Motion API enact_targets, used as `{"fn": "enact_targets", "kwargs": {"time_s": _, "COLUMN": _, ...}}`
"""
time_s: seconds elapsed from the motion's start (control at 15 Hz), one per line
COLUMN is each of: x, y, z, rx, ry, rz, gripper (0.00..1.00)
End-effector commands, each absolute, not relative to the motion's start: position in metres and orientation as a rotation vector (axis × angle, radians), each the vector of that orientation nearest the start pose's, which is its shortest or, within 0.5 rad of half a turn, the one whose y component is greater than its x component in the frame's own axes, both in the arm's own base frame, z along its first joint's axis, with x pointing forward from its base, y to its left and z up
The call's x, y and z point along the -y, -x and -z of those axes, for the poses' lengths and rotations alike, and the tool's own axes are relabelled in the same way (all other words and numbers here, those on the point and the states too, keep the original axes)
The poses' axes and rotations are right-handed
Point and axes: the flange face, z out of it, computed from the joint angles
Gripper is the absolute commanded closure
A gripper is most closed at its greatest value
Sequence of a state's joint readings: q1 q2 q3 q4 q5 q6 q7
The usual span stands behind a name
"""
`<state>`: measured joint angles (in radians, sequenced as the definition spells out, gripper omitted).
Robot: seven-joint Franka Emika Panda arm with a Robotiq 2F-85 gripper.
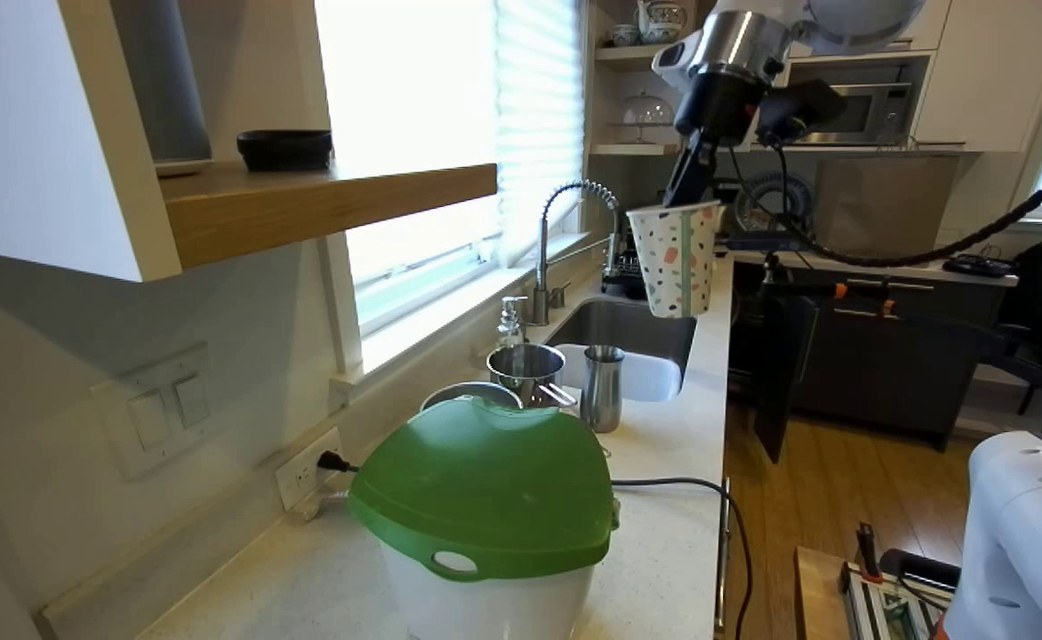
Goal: Move the cup from the shelf to the countertop
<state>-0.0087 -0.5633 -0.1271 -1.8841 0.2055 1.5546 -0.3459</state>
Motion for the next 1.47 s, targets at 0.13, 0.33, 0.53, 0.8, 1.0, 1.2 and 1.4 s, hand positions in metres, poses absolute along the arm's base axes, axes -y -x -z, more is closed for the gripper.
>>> {"fn": "enact_targets", "kwargs": {"time_s": 0.13, "x": 0.075, "y": -0.335, "z": -0.661, "rx": 0.369, "ry": 3.08, "rz": 0.446, "gripper": 1.0}}
{"fn": "enact_targets", "kwargs": {"time_s": 0.33, "x": 0.071, "y": -0.349, "z": -0.676, "rx": 0.365, "ry": 3.037, "rz": 0.41, "gripper": 0.98}}
{"fn": "enact_targets", "kwargs": {"time_s": 0.53, "x": 0.069, "y": -0.35, "z": -0.683, "rx": 0.371, "ry": 3.036, "rz": 0.43, "gripper": 0.98}}
{"fn": "enact_targets", "kwargs": {"time_s": 0.8, "x": 0.068, "y": -0.356, "z": -0.651, "rx": 0.371, "ry": 3.047, "rz": 0.328, "gripper": 1.0}}
{"fn": "enact_targets", "kwargs": {"time_s": 1.0, "x": 0.068, "y": -0.361, "z": -0.599, "rx": 0.372, "ry": 3.034, "rz": 0.241, "gripper": 1.0}}
{"fn": "enact_targets", "kwargs": {"time_s": 1.2, "x": 0.069, "y": -0.369, "z": -0.55, "rx": 0.371, "ry": 3.057, "rz": 0.23, "gripper": 1.0}}
{"fn": "enact_targets", "kwargs": {"time_s": 1.4, "x": 0.069, "y": -0.38, "z": -0.511, "rx": 0.38, "ry": 3.063, "rz": 0.385, "gripper": 1.0}}
